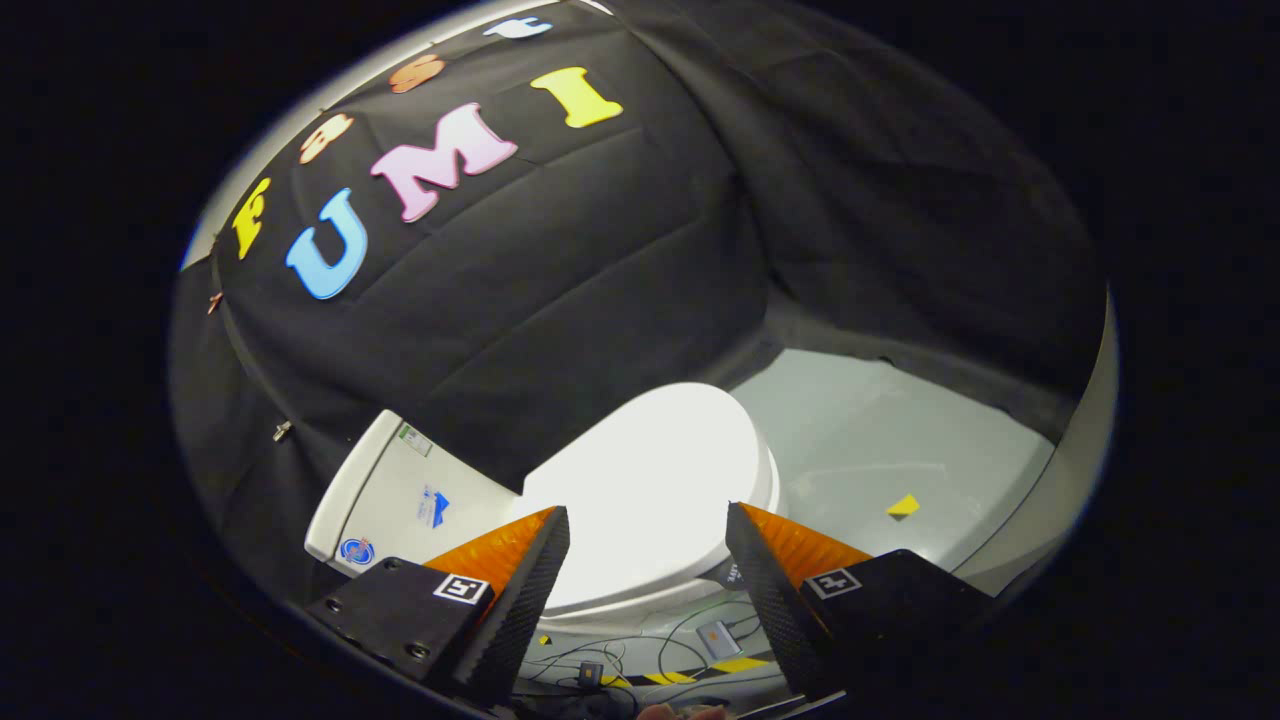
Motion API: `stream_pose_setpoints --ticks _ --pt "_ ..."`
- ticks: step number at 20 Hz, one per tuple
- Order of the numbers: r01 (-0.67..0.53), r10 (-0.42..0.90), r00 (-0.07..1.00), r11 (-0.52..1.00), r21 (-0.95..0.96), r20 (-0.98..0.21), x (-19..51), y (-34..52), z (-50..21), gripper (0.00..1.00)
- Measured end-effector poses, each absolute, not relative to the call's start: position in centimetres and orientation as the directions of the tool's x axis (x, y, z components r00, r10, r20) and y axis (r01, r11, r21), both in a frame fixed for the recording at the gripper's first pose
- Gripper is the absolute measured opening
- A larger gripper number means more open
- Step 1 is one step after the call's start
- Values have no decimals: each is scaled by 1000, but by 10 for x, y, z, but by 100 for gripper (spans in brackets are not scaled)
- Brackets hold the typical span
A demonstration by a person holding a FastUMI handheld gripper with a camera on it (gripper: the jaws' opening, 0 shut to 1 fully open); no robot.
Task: Open the toilet lid.
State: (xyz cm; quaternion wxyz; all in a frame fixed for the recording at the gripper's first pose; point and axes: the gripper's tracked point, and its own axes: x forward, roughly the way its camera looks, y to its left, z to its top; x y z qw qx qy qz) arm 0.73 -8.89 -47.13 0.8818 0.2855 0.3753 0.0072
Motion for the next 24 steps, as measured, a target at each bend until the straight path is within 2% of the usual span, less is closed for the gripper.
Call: stream_pose_setpoints --ticks 7,14,16,17,20,24 --pt "357 307 564 746 561 -767 -22 -100 -573 99" --pt "432 448 481 627 648 -754 -22 -84 -638 97" --pt "436 477 499 584 685 -724 -14 -82 -645 92" --pt "433 503 506 554 711 -701 -10 -79 -645 82" --pt "434 567 522 467 771 -637 -8 -77 -650 81" --pt "491 594 570 308 815 -568 2 -85 -655 44"
